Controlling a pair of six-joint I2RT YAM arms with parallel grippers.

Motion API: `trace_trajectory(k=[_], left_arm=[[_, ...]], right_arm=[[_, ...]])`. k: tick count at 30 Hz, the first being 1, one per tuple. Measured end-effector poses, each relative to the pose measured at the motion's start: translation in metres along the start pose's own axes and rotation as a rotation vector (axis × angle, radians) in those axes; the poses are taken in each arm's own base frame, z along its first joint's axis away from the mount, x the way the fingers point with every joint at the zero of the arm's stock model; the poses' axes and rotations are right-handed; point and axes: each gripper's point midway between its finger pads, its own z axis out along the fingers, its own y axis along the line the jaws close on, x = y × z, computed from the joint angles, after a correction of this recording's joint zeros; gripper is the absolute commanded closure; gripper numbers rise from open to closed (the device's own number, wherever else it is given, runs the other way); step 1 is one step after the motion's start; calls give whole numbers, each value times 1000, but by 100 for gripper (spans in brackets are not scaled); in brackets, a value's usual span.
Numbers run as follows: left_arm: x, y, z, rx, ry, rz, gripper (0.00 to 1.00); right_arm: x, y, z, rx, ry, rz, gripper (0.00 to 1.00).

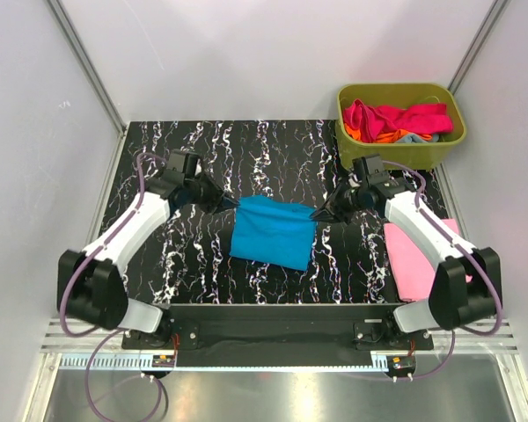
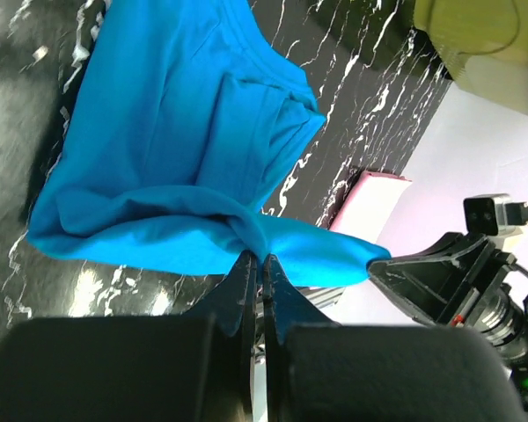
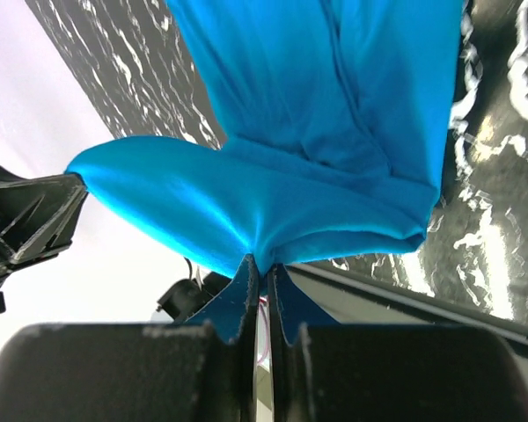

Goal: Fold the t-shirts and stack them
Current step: Fold the tshirt

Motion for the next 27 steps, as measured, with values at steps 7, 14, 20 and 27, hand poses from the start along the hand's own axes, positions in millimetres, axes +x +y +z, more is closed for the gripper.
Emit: trace_trajectory(k=[7, 14, 20, 27], left_arm=[[-17, -10, 31, 0, 50, 16, 100], [-42, -17, 53, -5, 55, 15, 100], [-66, -13, 87, -29, 64, 7, 100], [-92, 3, 138, -69, 105, -2, 67]], right_arm=[[-32, -12, 10, 1, 17, 34, 100], [-59, -13, 31, -2, 59, 25, 100], [-87, -11, 52, 10, 63, 13, 94], [-112, -28, 83, 60, 67, 19, 61]])
